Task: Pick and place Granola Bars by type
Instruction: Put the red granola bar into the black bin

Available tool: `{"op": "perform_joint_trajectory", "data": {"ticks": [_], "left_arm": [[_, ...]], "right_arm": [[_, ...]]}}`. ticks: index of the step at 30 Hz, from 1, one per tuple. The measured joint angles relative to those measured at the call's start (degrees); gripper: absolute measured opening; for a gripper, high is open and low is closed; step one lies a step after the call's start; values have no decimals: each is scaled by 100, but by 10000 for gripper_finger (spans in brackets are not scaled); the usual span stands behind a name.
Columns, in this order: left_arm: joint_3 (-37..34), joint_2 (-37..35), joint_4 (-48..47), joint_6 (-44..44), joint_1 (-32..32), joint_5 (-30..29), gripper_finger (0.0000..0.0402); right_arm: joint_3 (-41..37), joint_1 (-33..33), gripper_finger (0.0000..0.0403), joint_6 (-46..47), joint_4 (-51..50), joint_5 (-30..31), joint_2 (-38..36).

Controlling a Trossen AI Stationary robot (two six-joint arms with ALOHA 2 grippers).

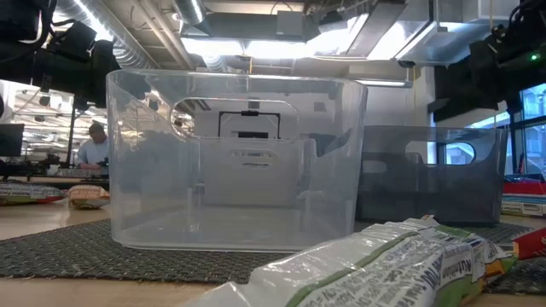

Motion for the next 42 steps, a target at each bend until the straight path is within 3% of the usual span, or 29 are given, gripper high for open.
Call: {"op": "perform_joint_trajectory", "data": {"ticks": [14, 24, 29, 32, 38, 42], "left_arm": [[1, 0, 0, 2, 0, 0, 178], [1, 0, 68, 1, 0, 0, 178], [0, 0, 81, 2, 1, 0, 178], [2, 0, 81, 4, -1, 0, 178], [1, 0, 128, 89, -1, -2, 178], [-1, 0, 354, 297, -1, -2, 178]], "right_arm": [[0, 1, 194, 135, -19, -981, 0], [0, -1, 280, -50, -9, -1008, 0], [0, 1, 300, -326, 104, -1008, 0], [-4, 1, 302, -411, 613, -1006, 11], [-3, 2, 302, -1536, 2345, -1355, 138], [23, 1, 302, -1653, 2585, -1034, 537]]}}
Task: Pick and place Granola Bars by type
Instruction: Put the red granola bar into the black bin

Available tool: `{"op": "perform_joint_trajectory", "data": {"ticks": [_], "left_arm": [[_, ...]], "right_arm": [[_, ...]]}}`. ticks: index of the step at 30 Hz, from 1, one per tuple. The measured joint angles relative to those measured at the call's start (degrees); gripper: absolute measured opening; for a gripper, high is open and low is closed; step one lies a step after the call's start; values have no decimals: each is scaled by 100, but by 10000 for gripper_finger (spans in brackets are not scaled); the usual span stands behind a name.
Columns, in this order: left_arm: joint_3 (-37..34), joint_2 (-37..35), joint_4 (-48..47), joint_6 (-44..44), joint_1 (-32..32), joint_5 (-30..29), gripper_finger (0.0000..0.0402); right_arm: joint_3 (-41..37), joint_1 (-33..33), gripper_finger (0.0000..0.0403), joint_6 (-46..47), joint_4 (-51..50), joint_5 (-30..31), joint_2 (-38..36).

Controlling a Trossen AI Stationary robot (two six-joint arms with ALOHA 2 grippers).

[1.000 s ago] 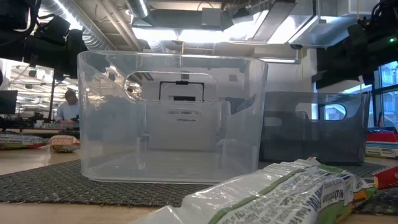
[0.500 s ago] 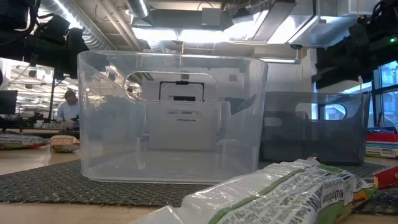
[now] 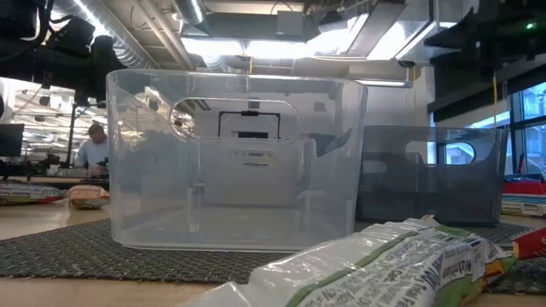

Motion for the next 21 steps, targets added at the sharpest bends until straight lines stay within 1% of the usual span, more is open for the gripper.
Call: {"op": "perform_joint_trajectory", "data": {"ticks": [3, 6, 8, 10, 13, 15, 18, 21], "left_arm": [[0, 2, 197, 94, 2, -1, 178], [0, 2, 371, 177, 2, -1, 178], [0, 2, 418, 227, 2, -2, 178], [0, 2, 420, 252, 0, -2, 178], [0, 2, 422, 256, 2, -2, 178], [0, 2, 434, 256, 2, -1, 178], [0, 2, 484, 256, 2, -2, 178], [0, 0, 503, 256, 2, 0, 178]], "right_arm": [[167, 0, 302, 364, -368, 367, 472], [489, 0, 302, 1059, -891, 769, 995], [814, -7, 302, 1585, -1465, 1072, 1332], [1197, -68, 302, 2065, -2211, 1198, 1660], [1697, -211, 302, 2761, -3257, 1135, 2161], [1914, -320, 302, 3164, -3728, 995, 2498], [2040, -530, 299, 3788, -4121, 803, 2994], [2061, -844, 290, 4258, -4298, 522, 3438]]}}
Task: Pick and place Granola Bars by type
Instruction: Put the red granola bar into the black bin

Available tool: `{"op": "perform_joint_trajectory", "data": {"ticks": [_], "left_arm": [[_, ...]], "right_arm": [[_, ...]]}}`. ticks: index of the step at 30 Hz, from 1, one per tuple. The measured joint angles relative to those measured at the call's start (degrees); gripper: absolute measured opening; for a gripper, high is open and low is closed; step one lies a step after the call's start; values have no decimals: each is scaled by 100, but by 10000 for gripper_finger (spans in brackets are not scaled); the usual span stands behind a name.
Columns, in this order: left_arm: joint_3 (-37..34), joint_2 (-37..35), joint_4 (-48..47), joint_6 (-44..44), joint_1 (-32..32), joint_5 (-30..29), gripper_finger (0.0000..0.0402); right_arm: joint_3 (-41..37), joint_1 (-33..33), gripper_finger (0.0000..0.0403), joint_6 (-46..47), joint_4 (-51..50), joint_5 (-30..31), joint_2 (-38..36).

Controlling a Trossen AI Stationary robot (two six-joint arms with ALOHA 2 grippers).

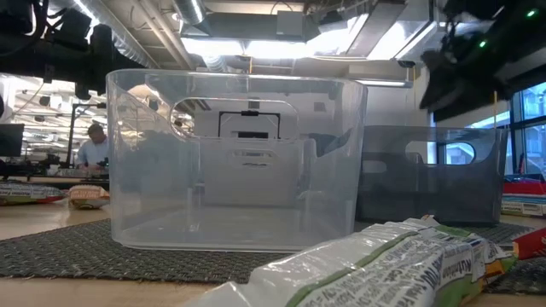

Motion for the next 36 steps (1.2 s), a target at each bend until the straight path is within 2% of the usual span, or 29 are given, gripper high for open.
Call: {"op": "perform_joint_trajectory", "data": {"ticks": [3, 13, 30, 36], "left_arm": [[2, 1, -1, 0, 0, -2, 178], [2, 2, 0, -2, -1, -1, 178], [0, 2, -2, -2, 0, 0, 178], [1, 1, -2, -2, 0, -1, 178]], "right_arm": [[1, -375, 279, 401, -273, -280, 423], [1, -1440, 259, 378, -523, -857, 1568], [1, -2452, 258, 204, -706, -1526, 3223], [1, -2744, 258, -202, -256, -1729, 3735]]}}
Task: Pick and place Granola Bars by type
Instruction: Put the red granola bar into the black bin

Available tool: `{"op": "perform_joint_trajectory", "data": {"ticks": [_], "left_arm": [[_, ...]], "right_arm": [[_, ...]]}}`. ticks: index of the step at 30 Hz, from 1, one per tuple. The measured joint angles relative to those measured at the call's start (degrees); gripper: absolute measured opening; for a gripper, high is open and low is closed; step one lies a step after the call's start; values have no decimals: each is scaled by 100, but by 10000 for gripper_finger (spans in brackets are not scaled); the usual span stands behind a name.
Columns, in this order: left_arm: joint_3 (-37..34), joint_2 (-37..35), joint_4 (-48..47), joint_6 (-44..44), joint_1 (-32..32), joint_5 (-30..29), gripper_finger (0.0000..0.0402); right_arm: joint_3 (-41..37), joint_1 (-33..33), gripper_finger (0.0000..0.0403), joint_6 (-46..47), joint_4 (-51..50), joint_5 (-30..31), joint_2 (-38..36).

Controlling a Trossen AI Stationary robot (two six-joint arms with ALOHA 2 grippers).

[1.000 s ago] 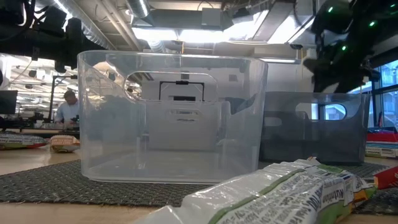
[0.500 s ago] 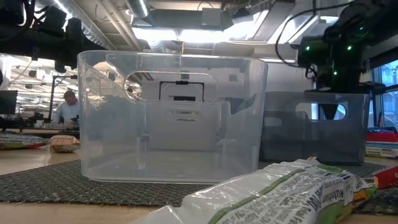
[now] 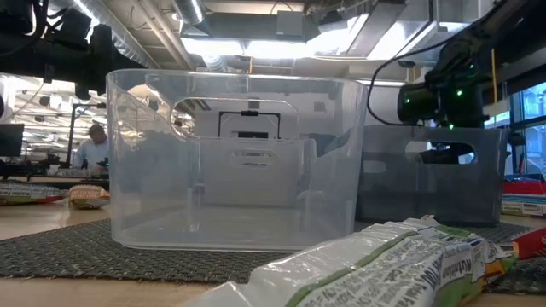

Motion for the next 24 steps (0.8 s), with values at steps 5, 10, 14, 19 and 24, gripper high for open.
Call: {"op": "perform_joint_trajectory", "data": {"ticks": [5, 10, 14, 19, 24], "left_arm": [[1, 0, 0, 0, 0, 1, 178], [0, 0, 0, 0, 0, 0, 178], [0, 0, 0, 0, -1, 0, 178], [-1, 1, -2, 0, 0, 1, 178], [-1, 1, -2, 0, 0, 1, 178]], "right_arm": [[0, -254, 258, -279, 345, -285, 398], [28, -441, 258, -434, 389, -369, 664], [26, -490, 257, -584, 403, -437, 675], [9, -492, 231, -636, 451, -481, 623], [4, -490, 185, -658, 488, -527, 616]]}}
